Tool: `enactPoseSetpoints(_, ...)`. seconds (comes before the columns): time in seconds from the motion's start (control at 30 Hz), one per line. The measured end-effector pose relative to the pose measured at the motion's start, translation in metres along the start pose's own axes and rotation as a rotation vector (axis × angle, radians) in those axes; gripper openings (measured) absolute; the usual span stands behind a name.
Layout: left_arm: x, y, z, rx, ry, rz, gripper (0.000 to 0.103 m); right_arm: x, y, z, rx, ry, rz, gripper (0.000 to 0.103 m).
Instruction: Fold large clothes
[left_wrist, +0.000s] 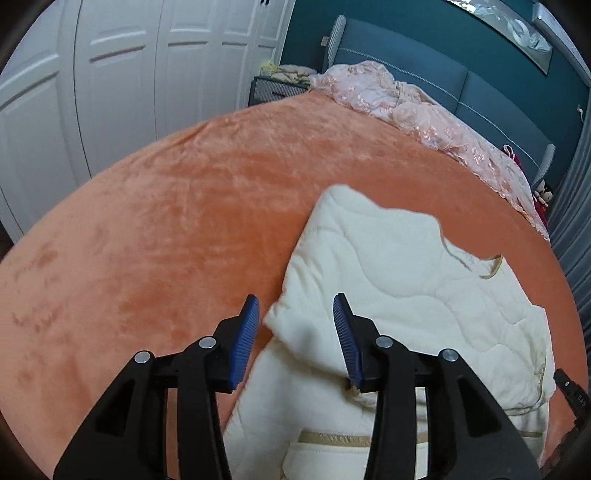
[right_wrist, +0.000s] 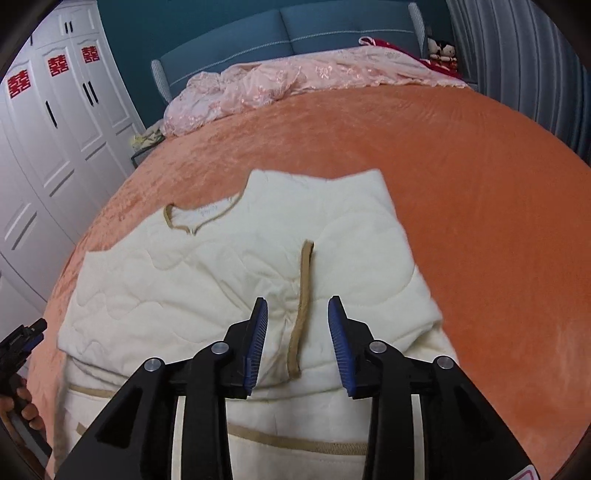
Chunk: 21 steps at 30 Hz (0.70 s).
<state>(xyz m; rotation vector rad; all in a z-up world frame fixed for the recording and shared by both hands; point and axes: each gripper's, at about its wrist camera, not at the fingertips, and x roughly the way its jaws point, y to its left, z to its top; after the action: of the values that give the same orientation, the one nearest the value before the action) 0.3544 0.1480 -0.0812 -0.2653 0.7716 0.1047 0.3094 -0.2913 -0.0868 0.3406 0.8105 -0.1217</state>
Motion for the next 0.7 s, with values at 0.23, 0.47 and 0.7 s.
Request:
enactPoseSetpoints(0.23, 0.053, -0.069, 0.069, 0.124, 0.103, -0.126, 0.040, 0.056, 0.056, 0.058, -0.064, 0.084, 0.063, 0.039)
enactPoseSetpoints(0.47, 0.138, -0.124, 0.050, 0.251, 0.275, -0.149, 0.040, 0.121, 0.116, 0.044, -0.289, 0.234, 0.089, 0.029)
enactPoseSetpoints(0.7, 0.152, -0.109, 0.014, 0.276, 0.156, -0.161, 0.042, 0.136, 0.061, 0.029, -0.193, 0.148, 0.106, 0.026)
